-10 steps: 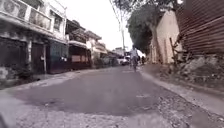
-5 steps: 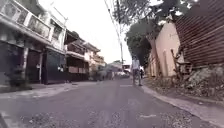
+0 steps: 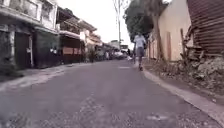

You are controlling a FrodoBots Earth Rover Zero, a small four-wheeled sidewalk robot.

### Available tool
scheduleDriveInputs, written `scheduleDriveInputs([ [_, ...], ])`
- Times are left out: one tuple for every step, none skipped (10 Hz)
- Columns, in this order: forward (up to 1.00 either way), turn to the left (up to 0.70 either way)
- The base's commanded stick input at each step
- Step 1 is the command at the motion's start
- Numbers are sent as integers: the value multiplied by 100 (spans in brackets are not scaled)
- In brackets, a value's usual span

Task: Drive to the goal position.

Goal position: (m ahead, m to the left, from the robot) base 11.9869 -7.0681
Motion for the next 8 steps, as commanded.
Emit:
scheduleDriveInputs([
  [85,0],
  [85,0],
  [85,0],
  [85,0],
  [85,0],
  [85,0],
  [85,0],
  [85,0],
])
